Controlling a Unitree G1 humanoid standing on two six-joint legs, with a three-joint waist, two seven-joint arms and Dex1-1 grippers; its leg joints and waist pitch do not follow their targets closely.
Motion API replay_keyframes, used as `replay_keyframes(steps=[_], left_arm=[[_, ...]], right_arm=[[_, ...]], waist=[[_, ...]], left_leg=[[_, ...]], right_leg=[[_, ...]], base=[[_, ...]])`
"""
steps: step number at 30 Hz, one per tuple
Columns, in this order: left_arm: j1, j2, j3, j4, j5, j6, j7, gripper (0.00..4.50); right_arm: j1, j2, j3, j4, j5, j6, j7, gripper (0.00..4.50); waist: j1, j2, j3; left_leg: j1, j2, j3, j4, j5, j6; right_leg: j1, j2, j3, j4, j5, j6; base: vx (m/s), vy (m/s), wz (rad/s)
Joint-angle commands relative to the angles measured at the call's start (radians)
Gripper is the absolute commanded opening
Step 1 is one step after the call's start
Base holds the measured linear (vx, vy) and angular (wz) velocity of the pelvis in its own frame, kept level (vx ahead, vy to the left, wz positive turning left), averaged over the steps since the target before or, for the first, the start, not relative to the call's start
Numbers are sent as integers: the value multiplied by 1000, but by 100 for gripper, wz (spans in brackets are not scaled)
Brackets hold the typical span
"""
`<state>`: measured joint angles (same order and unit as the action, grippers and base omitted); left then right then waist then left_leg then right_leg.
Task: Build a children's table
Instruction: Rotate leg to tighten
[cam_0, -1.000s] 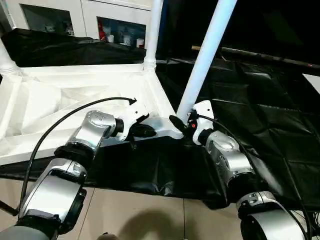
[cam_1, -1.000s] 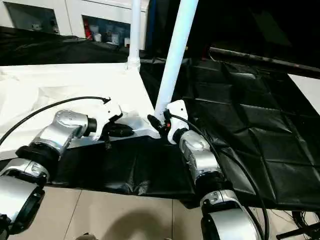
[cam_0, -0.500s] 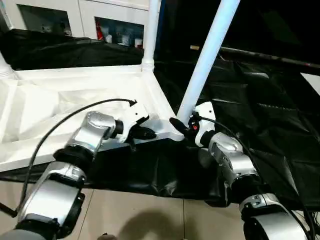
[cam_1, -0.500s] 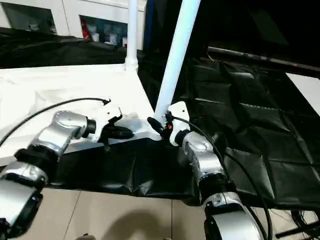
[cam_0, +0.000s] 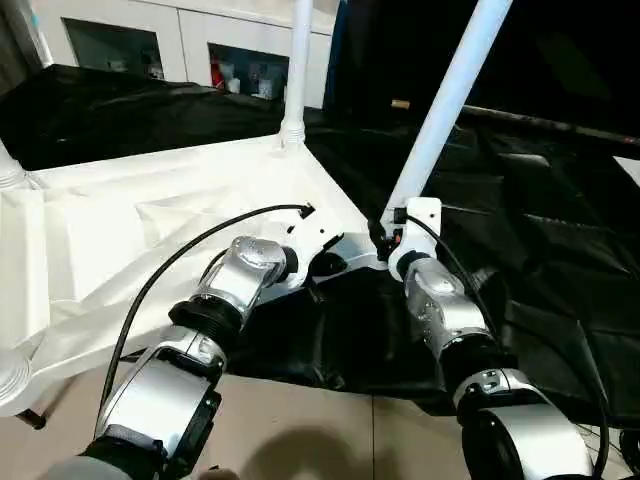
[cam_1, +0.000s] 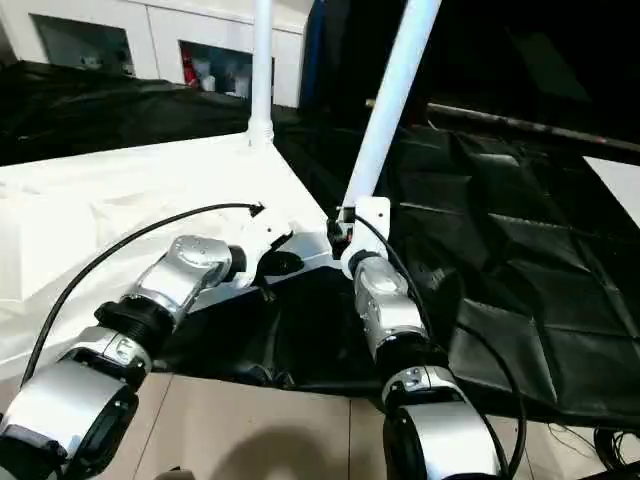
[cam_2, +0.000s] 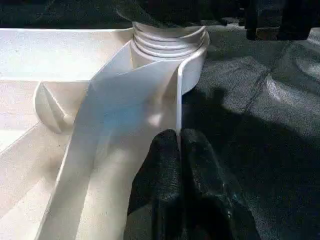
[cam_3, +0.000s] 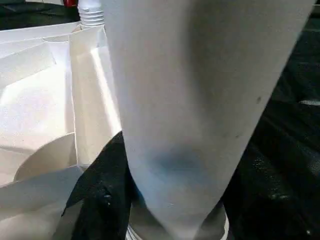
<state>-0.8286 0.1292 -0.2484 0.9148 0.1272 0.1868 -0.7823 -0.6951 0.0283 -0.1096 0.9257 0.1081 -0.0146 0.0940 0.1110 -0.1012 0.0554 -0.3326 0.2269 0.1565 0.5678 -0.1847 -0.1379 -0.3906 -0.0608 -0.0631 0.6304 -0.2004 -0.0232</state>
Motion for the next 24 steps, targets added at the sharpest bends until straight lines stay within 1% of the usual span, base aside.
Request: replay_keyframes(steps=[1, 2, 3, 4, 5, 6, 7, 8, 9, 10, 11, 12, 13, 14, 15, 16, 17, 18, 19, 20, 21, 22, 23, 24], left_arm=[[21, 8, -29, 16, 24, 6, -20, 0], [24, 19, -29, 18, 27, 0, -26, 0], [27, 31, -30, 18, 30, -9, -36, 0], [30, 43, -31, 15, 29, -13, -53, 0], [30, 43, -31, 15, 29, -13, -53, 0], [33, 52, -32, 12, 29, -18, -64, 0], [33, 52, -32, 12, 29, -18, -64, 0], [38, 68, -33, 4, 26, -29, -90, 0], [44, 86, -33, -7, 20, -38, -124, 0], [44, 86, -33, -7, 20, -38, -124, 0], [49, 98, -33, -16, 16, -44, -146, 0], [56, 115, -37, -29, 9, -77, -185, 0], [65, 131, -42, -44, 0, -87, -230, 0], [68, 137, -43, -49, -3, -89, -246, 0], [76, 147, -47, -62, -11, -99, -279, 0], [97, 170, -52, -97, -36, -131, -367, 0], [106, 181, -53, -116, -44, -130, -396, 0], [106, 181, -53, -116, -44, -130, -396, 0], [116, 194, -55, -133, -47, -123, -415, 0], [127, 207, -57, -153, -52, -114, -436, 0], [139, 218, -60, -174, -62, -109, -464, 0], [147, 224, -59, -188, -70, -105, -478, 0], [150, 226, -59, -191, -72, -104, -481, 0], [157, 231, -58, -202, -78, -102, -492, 0]], right_arm=[[21, 8, 22, 43, 7, 4, 72, 199], [23, 2, 40, 36, -5, -11, 112, 199], [29, -6, 62, 24, -19, -29, 158, 255], [37, -19, 77, 8, -26, -46, 199, 255], [37, -19, 77, 8, -26, -46, 199, 269], [42, -26, 84, -3, -25, -55, 236, 269], [42, -26, 84, -3, -25, -55, 236, 277], [51, -46, 90, -27, -17, -55, 293, 301], [65, -77, 105, -61, -10, -47, 365, 301], [65, -77, 105, -61, -10, -47, 365, 309], [74, -97, 115, -83, -5, -39, 411, 309], [89, -132, 134, -114, -5, -27, 473, 317], [106, -169, 154, -149, 0, -11, 544, 317], [111, -180, 159, -158, 1, -7, 569, 317], [121, -200, 167, -177, 6, 0, 614, 317], [143, -240, 182, -220, 23, 16, 714, 317], [151, -261, 188, -237, 29, 28, 759, 317], [151, -261, 188, -237, 29, 28, 759, 317], [162, -287, 200, -253, 30, 34, 816, 317], [168, -305, 208, -258, 29, 36, 859, 317], [171, -318, 214, -259, 29, 38, 892, 317], [170, -321, 214, -256, 31, 38, 904, 317], [169, -322, 214, -255, 31, 38, 908, 317], [170, -327, 216, -260, 36, 44, 918, 301]], waist=[[-6, 18, -57], [-6, 18, -58], [-7, 20, -58], [-8, 18, -59], [-8, 18, -59], [-9, 21, -60], [-11, 19, -60], [-12, 20, -60], [-10, 16, -59], [-12, 18, -60], [-13, 18, -59], [-18, 18, -60], [-17, 15, -59], [-17, 15, -59], [-18, 17, -59], [-17, 17, -60], [-17, 16, -61], [-18, 17, -61], [-20, 15, -62], [-19, 15, -63], [-18, 17, -62], [-20, 13, -61], [-19, 15, -62], [-20, 15, -62]], left_leg=[[-7, 3, 10, -68, -209, -1], [-8, 3, 10, -68, -206, 0], [-10, 3, 10, -67, -202, 5], [-10, 2, 11, -65, -184, 9], [-10, 2, 11, -65, -184, 9], [-12, 2, 12, -64, -154, 16], [-13, 2, 12, -64, -150, 19], [-11, 2, 13, -64, -142, 21], [-11, 2, 12, -63, -143, 29], [-14, 1, 14, -62, -140, 36], [-14, 3, 12, -64, -143, 39], [-14, 3, 12, -64, -146, 39], [-14, 2, 12, -62, -144, 48], [-14, 2, 12, -62, -144, 48], [-15, 5, 13, -62, -132, 56], [-13, 5, 12, -61, -137, 60], [-15, 6, 13, -59, -122, 67], [-14, 8, 14, -60, -121, 70], [-13, 6, 16, -58, -116, 68], [-14, 7, 16, -57, -112, 71], [-13, 9, 15, -57, -114, 70], [-16, 9, 15, -58, -118, 72], [-14, 9, 16, -57, -114, 70], [-14, 8, 17, -56, -112, 71]], right_leg=[[40, -73, 50, -90, -253, -123], [41, -74, 50, -90, -251, -123], [42, -73, 49, -90, -243, -126], [43, -73, 51, -87, -213, -135], [43, -73, 51, -87, -213, -135], [46, -71, 50, -80, -153, -157], [48, -71, 51, -80, -140, -161], [47, -70, 50, -79, -128, -169], [53, -69, 49, -81, -126, -172], [52, -70, 50, -78, -117, -176], [53, -71, 49, -80, -123, -178], [52, -71, 49, -79, -133, -182], [56, -69, 48, -83, -137, -181], [56, -69, 48, -83, -137, -181], [53, -70, 49, -79, -109, -191], [56, -70, 49, -80, -114, -195], [56, -71, 50, -75, -85, -203], [53, -70, 50, -75, -76, -209], [52, -68, 49, -73, -63, -218], [53, -68, 49, -70, -49, -225], [52, -70, 48, -69, -46, -228], [52, -70, 48, -70, -51, -231], [52, -70, 48, -69, -49, -233], [50, -69, 48, -69, -48, -234]], base=[[0, 0, 0], [0, 0, 0], [0, 0, 0], [0, 0, 0], [0, 0, 0], [0, 0, 0], [0, 0, 0], [0, 0, 0], [0, 0, 0], [0, 0, 0], [0, 0, 0], [0, 0, 0], [0, 0, 0], [0, 0, 0], [0, 0, 0], [0, 0, 0], [0, 0, 0], [0, 0, 0], [0, 0, 0], [0, 0, 0], [0, 0, 0], [0, 0, 0], [0, 0, 0], [0, 0, 0]])
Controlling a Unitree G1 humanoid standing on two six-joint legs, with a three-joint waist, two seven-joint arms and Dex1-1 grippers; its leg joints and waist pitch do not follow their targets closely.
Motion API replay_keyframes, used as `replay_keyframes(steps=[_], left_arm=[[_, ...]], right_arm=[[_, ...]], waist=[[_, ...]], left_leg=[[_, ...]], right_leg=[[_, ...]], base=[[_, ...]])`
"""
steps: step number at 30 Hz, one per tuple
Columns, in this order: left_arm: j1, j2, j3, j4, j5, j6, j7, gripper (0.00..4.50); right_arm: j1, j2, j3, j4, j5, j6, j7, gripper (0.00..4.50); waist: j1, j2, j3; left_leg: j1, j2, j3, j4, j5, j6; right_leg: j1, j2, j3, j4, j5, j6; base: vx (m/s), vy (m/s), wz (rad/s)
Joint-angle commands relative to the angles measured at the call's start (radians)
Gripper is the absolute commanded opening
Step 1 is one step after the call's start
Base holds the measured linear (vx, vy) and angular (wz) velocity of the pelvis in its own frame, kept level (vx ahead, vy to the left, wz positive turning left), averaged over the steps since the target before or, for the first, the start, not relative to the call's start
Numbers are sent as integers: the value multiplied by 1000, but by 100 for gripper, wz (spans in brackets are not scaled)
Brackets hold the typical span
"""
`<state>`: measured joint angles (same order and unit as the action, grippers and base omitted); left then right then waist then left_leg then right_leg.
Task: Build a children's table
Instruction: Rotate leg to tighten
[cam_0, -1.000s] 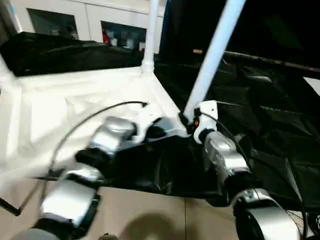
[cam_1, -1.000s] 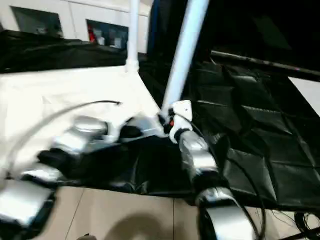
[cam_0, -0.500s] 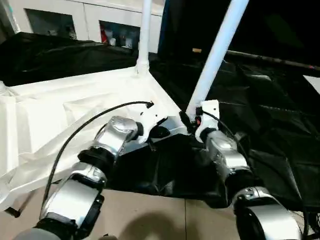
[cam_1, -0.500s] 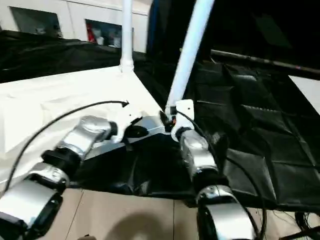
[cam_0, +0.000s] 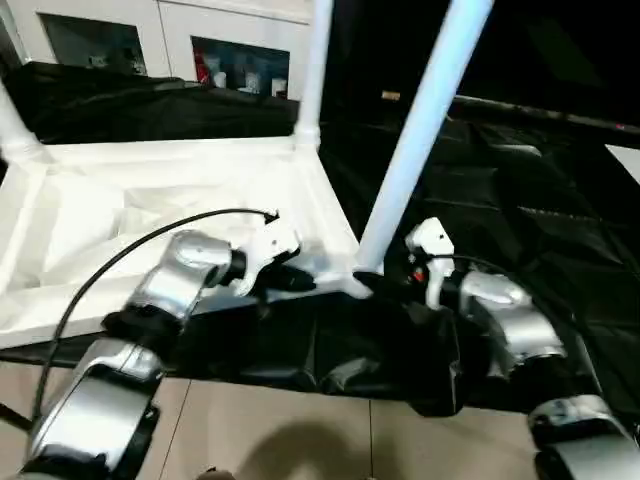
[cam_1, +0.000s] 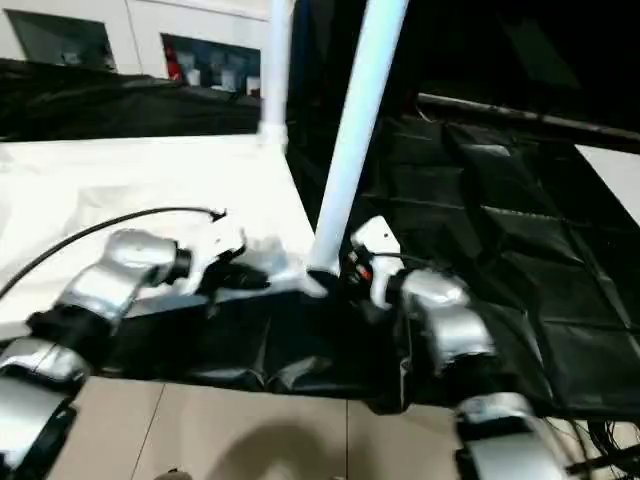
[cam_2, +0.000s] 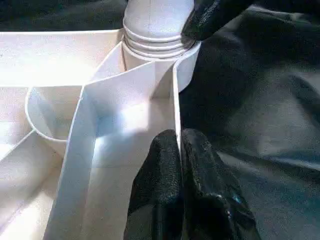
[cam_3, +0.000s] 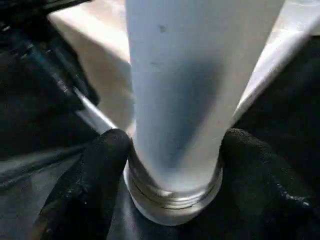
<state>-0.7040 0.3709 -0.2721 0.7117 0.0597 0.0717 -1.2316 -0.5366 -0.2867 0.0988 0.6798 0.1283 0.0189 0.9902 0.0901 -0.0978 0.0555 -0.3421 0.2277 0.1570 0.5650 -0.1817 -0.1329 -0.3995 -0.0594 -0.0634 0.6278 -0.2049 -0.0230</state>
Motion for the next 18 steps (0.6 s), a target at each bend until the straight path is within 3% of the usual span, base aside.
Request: replay_keyframes(steps=[1, 6, 18], left_arm=[[39, -6, -32, -11, -16, 19, -52, 0], [61, 7, -26, -43, -28, 26, -76, 0], [63, 1, -18, -57, -30, 58, -43, 0]], right_arm=[[10, -15, 6, -13, 22, 16, 31, 292], [9, -21, 8, -18, 33, 28, 65, 257], [29, -3, 3, -15, 45, 27, 75, 242]], waist=[[1, 6, -62], [2, 9, -61], [3, 10, -64]], left_leg=[[-4, 7, 17, -54, -113, 66], [-5, 8, 16, -55, -121, 59], [-4, 5, 17, -51, -88, 63]], right_leg=[[60, -71, 48, -67, -44, -236], [59, -73, 48, -69, -88, -223], [61, -70, 48, -63, -35, -228]], base=[[0, 0, 0], [0, 0, 0], [0, 0, 0]])
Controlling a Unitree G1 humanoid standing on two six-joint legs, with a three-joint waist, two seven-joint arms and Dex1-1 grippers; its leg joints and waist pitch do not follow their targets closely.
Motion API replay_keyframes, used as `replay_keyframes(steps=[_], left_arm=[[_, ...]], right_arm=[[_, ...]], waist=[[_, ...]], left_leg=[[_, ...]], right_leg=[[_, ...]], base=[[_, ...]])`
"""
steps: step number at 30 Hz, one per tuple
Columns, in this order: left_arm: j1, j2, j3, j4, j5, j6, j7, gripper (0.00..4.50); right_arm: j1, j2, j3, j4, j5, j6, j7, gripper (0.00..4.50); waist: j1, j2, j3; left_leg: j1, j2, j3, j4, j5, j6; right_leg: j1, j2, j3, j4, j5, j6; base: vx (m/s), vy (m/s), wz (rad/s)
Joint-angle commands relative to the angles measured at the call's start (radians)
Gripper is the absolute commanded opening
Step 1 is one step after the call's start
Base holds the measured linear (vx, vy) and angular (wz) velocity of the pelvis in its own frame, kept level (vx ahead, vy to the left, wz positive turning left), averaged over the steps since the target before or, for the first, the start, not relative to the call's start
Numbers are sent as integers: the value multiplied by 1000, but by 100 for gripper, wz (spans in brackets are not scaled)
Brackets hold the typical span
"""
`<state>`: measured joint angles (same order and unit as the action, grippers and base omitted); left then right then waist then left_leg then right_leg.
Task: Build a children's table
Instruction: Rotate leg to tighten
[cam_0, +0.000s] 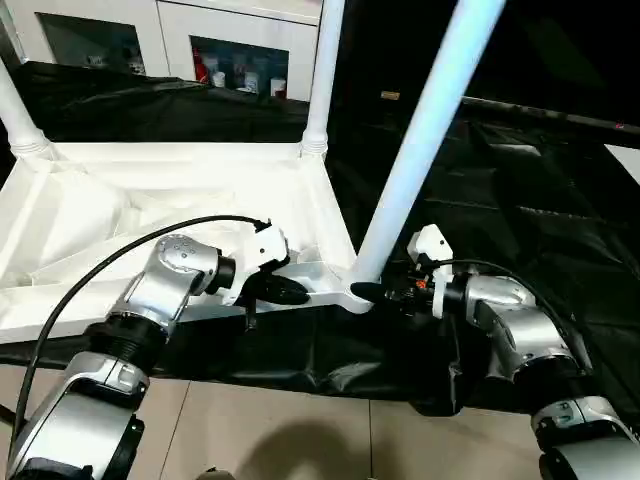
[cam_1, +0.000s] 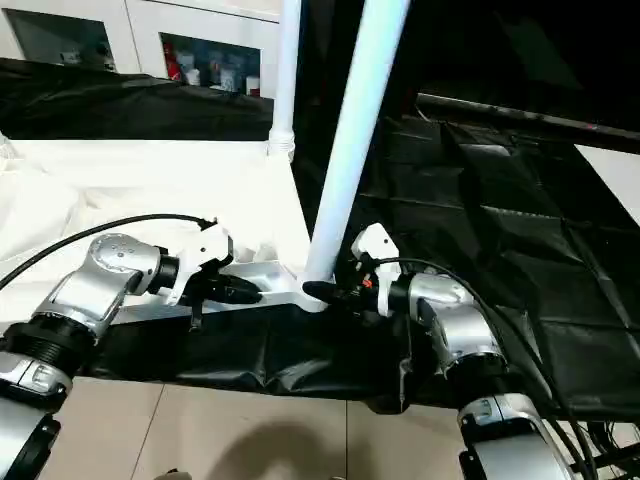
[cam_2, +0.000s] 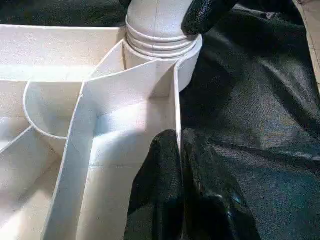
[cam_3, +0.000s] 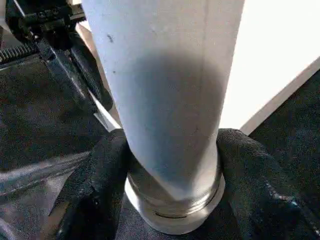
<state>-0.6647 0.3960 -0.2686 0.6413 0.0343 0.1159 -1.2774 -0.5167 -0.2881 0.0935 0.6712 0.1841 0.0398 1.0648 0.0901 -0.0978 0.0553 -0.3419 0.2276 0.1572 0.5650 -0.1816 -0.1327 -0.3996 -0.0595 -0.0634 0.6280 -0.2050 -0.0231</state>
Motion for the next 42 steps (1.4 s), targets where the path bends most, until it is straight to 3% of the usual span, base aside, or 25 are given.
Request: replay_keyframes(steps=[1, 3, 7, 9, 10, 11, 12, 14, 15, 17, 18, 22, 24, 27, 32, 34, 35, 36, 38, 40, 42], left_arm=[[16, -34, -17, 26, -1, 17, 26, 0], [-9, -69, 1, 70, 13, 16, 117, 0], [-61, -143, 25, 148, 28, 24, 270, 0], [-86, -177, 20, 185, 48, 17, 335, 0], [-93, -185, 20, 194, 51, 17, 352, 0], [-105, -204, 25, 208, 47, 11, 373, 0], [-114, -214, 26, 220, 49, 0, 385, 0], [-122, -216, 20, 231, 57, -15, 387, 0], [-125, -217, 20, 239, 62, -29, 391, 0], [-129, -218, 22, 248, 64, -38, 397, 0], [-138, -218, 24, 269, 72, -73, 408, 0], [-142, -213, 26, 288, 70, -120, 386, 0], [-144, -213, 28, 295, 66, -141, 379, 0], [-142, -210, 27, 300, 61, -173, 361, 0], [-132, -216, 66, 296, 22, -259, 337, 0], [-126, -213, 91, 264, -12, -276, 315, 0], [-121, -209, 104, 243, -29, -273, 307, 0], [-115, -205, 116, 221, -46, -271, 298, 0], [-99, -196, 139, 163, -82, -242, 280, 0], [-86, -186, 150, 121, -100, -224, 272, 0], [-49, -162, 159, 25, -125, -169, 255, 33]], right_arm=[[9, 3, 2, 1, -12, 11, -17, 241], [3, 24, -24, 29, -20, 31, -117, 240], [6, 79, -67, 46, -16, 98, -293, 239], [16, 124, -95, 33, 7, 143, -372, 238], [19, 135, -101, 27, 11, 153, -390, 238], [28, 159, -101, 12, 5, 164, -434, 238], [33, 173, -99, 2, -4, 171, -467, 238], [33, 188, -109, -4, -2, 185, -505, 237], [32, 197, -120, -10, 2, 199, -532, 237], [31, 202, -127, -15, 5, 208, -550, 236], [30, 211, -140, -28, 9, 236, -583, 236], [36, 212, -129, -53, -1, 205, -562, 236], [45, 209, -120, -72, 2, 170, -541, 306], [53, 203, -118, -86, 4, 148, -526, 325], [96, 140, -159, -179, 26, 139, -502, 340], [137, 92, -178, -250, 74, 159, -418, 340], [154, 72, -184, -276, 88, 164, -386, 340], [169, 54, -187, -297, 99, 171, -361, 340], [198, 21, -192, -334, 117, 184, -318, 340], [216, 0, -192, -359, 126, 189, -292, 340], [243, -28, -198, -402, 151, 206, -257, 351]], waist=[[2, 8, -63], [3, 9, -59], [6, 8, -55], [8, 7, -54], [10, 6, -54], [12, 6, -56], [13, 18, -55], [11, 10, -56], [12, 17, -57], [11, 15, -57], [12, 20, -57], [11, 21, -56], [13, 18, -57], [16, 18, -60], [23, 17, -61], [31, 16, -63], [35, 21, -65], [34, 21, -69], [28, 18, -68], [25, 17, -67], [22, 15, -66]], left_leg=[[-6, 5, 17, -51, -91, 62], [-1, 4, 18, -54, -119, 52], [5, 3, 16, -56, -188, 23], [3, 3, 16, -59, -189, 22], [0, 3, 12, -61, -195, 15], [1, 4, 11, -61, -187, 13], [3, 4, 11, -61, -189, 12], [-1, 1, 11, -63, -190, 11], [1, 1, 11, -63, -191, 10], [0, 3, 11, -63, -195, 10], [0, 2, 10, -64, -194, 10], [1, 2, 10, -65, -213, 6], [1, 3, 11, -64, -217, 8], [-6, 3, 11, -62, -166, 21], [-5, 3, 14, -60, -138, 32], [-5, 3, 16, -55, -120, 52], [-6, 4, 15, -53, -105, 58], [-12, 5, 13, -51, -78, 65], [-11, 6, 14, -50, -88, 65], [-11, 5, 15, -49, -95, 74], [-11, 5, 16, -50, -104, 77]], right_leg=[[61, -69, 48, -64, -36, -228], [55, -69, 48, -72, -93, -220], [49, -74, 48, -92, -276, -169], [48, -74, 49, -94, -298, -154], [50, -76, 48, -97, -340, -130], [49, -77, 48, -97, -331, -125], [46, -76, 49, -97, -320, -127], [49, -74, 48, -98, -315, -120], [48, -75, 49, -98, -313, -119], [47, -74, 49, -97, -296, -124], [48, -74, 49, -98, -294, -123], [46, -74, 49, -99, -299, -123], [47, -77, 50, -101, -308, -120], [52, -75, 50, -92, -235, -131], [53, -75, 50, -90, -206, -132], [57, -72, 51, -84, -135, -149], [59, -73, 51, -79, -98, -158], [64, -74, 49, -68, -22, -181], [62, -68, 44, -62, 44, -215], [65, -70, 45, -61, 58, -226], [68, -71, 45, -64, 27, -219]], base=[[0, 0, 0], [0, 0, 0], [0, 0, 0], [0, 0, 0], [0, 0, 0], [0, 0, 0], [0, 0, 0], [0, 0, 0], [0, 0, 0], [0, 0, 0], [0, 0, 0], [0, 0, 0], [0, 0, 0], [0, 0, 0], [0, 0, 0], [0, 0, 0], [0, 0, 0], [0, 0, 0], [0, 0, 0], [0, 0, 0], [0, 0, 0]])
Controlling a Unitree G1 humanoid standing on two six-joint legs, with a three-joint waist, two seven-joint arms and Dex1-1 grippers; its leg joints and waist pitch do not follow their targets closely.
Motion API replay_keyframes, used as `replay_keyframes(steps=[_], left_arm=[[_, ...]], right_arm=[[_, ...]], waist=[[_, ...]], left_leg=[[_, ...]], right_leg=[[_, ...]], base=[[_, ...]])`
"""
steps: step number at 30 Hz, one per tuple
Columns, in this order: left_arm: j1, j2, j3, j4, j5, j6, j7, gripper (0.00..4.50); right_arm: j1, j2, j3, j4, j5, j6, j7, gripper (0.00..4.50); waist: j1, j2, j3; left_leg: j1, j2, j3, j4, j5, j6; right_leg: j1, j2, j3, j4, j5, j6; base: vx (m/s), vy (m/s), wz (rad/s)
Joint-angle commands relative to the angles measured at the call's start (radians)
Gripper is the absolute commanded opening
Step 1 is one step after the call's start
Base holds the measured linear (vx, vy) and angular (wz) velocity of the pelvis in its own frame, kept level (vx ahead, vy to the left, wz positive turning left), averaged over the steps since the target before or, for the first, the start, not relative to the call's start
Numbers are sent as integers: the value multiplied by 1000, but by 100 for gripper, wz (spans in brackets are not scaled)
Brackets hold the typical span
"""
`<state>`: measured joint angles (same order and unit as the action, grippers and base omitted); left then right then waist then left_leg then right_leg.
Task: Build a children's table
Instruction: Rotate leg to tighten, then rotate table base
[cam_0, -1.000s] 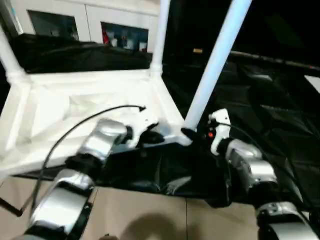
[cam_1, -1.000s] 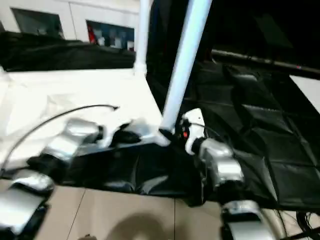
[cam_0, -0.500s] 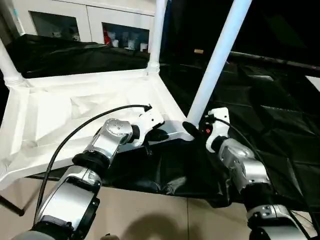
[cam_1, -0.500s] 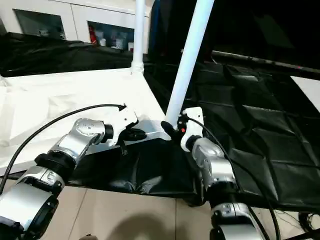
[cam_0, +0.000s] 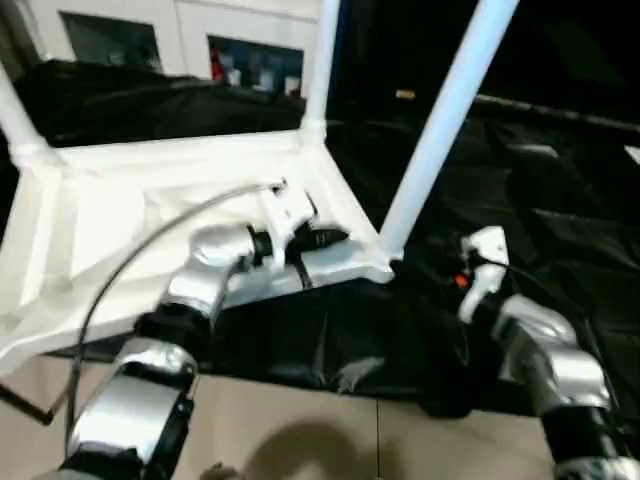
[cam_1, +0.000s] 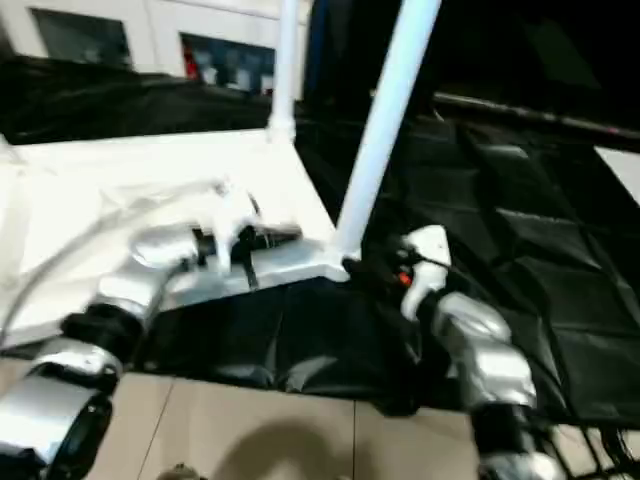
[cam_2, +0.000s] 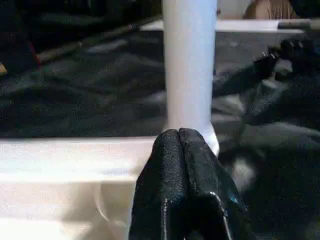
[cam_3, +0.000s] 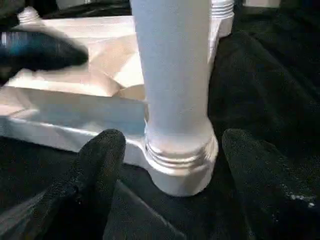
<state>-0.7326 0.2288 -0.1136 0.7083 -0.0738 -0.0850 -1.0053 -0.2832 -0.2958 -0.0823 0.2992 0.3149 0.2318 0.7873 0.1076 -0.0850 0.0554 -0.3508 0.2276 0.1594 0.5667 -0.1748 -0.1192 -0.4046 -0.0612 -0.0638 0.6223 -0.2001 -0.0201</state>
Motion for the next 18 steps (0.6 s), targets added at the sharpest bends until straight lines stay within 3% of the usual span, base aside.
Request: replay_keyframes(steps=[1, 3, 5, 7, 8, 9, 10, 11, 12, 13, 14, 15, 16, 17, 18], left_arm=[[81, 39, 14, -173, -51, 113, -43, 42], [141, 74, 13, -286, -76, 188, -75, 61], [235, 128, 24, -424, -112, 271, -93, 61], [337, 190, 43, -557, -157, 351, -106, 84], [346, 195, 45, -568, -161, 358, -107, 90], [435, 246, 68, -682, -209, 438, -111, 97], [465, 263, 77, -720, -227, 467, -113, 103], [528, 292, 105, -792, -267, 517, -108, 103], [606, 329, 142, -867, -311, 567, -113, 110], [670, 356, 178, -937, -344, 619, -114, 119], [736, 378, 227, -991, -375, 669, -116, 128], [736, 378, 227, -991, -375, 669, -116, 137], [776, 391, 260, -1032, -395, 712, -115, 144], [820, 407, 293, -1057, -399, 732, -127, 150], [882, 426, 347, -1073, -399, 734, -142, 158]], right_arm=[[35, -43, -25, -79, 54, 47, 59, 351], [57, -63, -10, -121, 66, 64, 90, 351], [84, -73, 19, -169, 82, 99, 119, 351], [101, -66, 52, -200, 86, 118, 130, 351], [102, -64, 55, -201, 87, 119, 130, 333], [105, -38, 70, -208, 87, 126, 117, 322], [105, -28, 74, -209, 85, 125, 110, 315], [102, -7, 86, -205, 81, 124, 99, 315], [88, 26, 98, -181, 63, 105, 73, 314], [78, 48, 108, -168, 56, 98, 53, 297], [59, 73, 123, -145, 44, 85, 38, 281], [59, 73, 123, -145, 44, 85, 38, 272], [48, 85, 132, -136, 39, 84, 30, 270], [27, 103, 137, -113, 23, 70, 5, 267], [-11, 132, 139, -73, 10, 48, -23, 259]], waist=[[3, 6, -64], [-3, 7, -61], [-10, 14, -60], [-14, 13, -56], [-15, 15, -58], [-15, 12, -58], [-20, 14, -51], [-18, 2, -49], [-18, 5, -50], [-23, 1, -43], [-23, 7, -43], [-26, 7, -42], [-22, 13, -43], [-21, 7, -41], [-22, 7, -40]], left_leg=[[-4, 10, 12, -55, -124, 58], [-3, 8, 16, -56, -143, 57], [-2, 11, 15, -59, -158, 41], [-3, 12, 17, -61, -172, 34], [-1, 13, 17, -61, -176, 26], [2, 16, 16, -62, -185, 17], [-1, 14, 19, -66, -211, 15], [4, 12, 22, -64, -223, 19], [6, 15, 21, -65, -229, 11], [0, 13, 20, -71, -254, 7], [9, 16, 19, -69, -276, -3], [6, 15, 18, -73, -278, -3], [17, 16, 21, -70, -291, -10], [24, 15, 24, -70, -296, -6], [23, 15, 25, -69, -299, -10]], right_leg=[[75, -73, 46, -58, 1, -220], [69, -69, 46, -66, -57, -206], [65, -67, 46, -70, -104, -192], [60, -62, 44, -75, -140, -183], [59, -63, 44, -70, -143, -184], [56, -65, 44, -66, -159, -189], [49, -61, 44, -76, -206, -179], [45, -57, 43, -84, -236, -171], [42, -60, 45, -78, -247, -174], [40, -57, 43, -84, -303, -157], [32, -61, 46, -81, -326, -153], [33, -57, 46, -84, -331, -149], [26, -54, 47, -85, -319, -146], [20, -50, 48, -90, -305, -149], [18, -50, 49, -84, -291, -157]], base=[[0, 0, 0], [0, 0, 0], [0, 0, 0], [0, 0, 0], [0, 0, 0], [0, 0, 0], [0, 0, 0], [0, 0, 0], [0, 0, 0], [0, 0, 0], [0, 0, 0], [0, 0, 0], [0, 0, 0], [0, 0, 0], [0, 0, 0]])
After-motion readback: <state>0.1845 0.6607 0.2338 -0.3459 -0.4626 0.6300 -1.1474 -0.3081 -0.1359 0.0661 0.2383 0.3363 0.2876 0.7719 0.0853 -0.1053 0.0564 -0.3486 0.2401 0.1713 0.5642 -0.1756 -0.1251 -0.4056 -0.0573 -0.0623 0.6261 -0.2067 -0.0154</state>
